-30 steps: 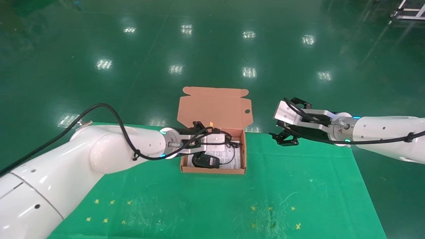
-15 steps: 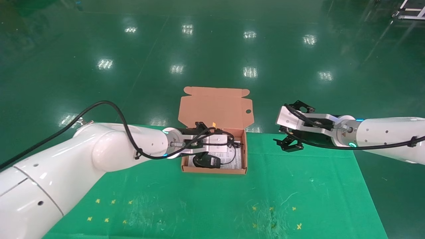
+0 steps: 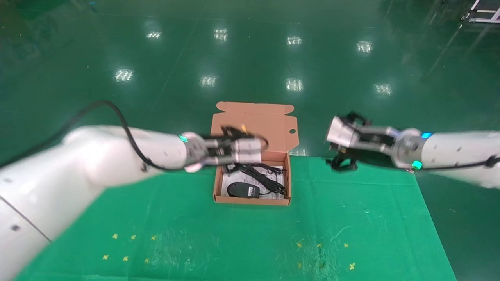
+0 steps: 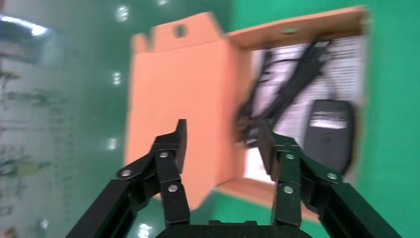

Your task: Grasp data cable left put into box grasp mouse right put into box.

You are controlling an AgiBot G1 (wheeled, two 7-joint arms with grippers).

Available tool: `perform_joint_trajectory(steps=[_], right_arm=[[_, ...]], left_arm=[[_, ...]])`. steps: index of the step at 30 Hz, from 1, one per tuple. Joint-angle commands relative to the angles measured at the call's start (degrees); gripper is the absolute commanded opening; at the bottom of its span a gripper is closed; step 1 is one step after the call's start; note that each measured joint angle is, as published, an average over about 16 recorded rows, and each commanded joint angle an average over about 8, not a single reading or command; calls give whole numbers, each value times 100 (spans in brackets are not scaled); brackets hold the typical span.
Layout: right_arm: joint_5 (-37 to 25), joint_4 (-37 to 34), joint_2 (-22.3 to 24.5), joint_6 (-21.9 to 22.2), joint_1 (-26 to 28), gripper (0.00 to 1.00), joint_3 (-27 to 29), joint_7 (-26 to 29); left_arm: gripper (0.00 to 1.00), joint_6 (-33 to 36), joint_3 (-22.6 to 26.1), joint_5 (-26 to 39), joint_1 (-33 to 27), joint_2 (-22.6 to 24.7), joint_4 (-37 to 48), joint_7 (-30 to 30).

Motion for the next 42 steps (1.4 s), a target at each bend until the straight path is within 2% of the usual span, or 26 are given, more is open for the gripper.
perform_joint_trajectory(steps=[1,7,12,42], right_arm=[[-5,59,38,30,86,100,42,-11],[-242,329,138,-269,444,100,-25,-224],[-213,446,181,-509,470,100,48,-275],[2559,1139,858,-2730,-1446,100,2484,-260]], left_arm=[[100,8,-58,32,-148,-102,-90,-124],[100,-99,-220,161,-428,-304,-249,-438],[100,-5,-412,-27,-391,-470,-364,-481],[100,2538,-2675,-3598,1428,-2228,-1488,47]])
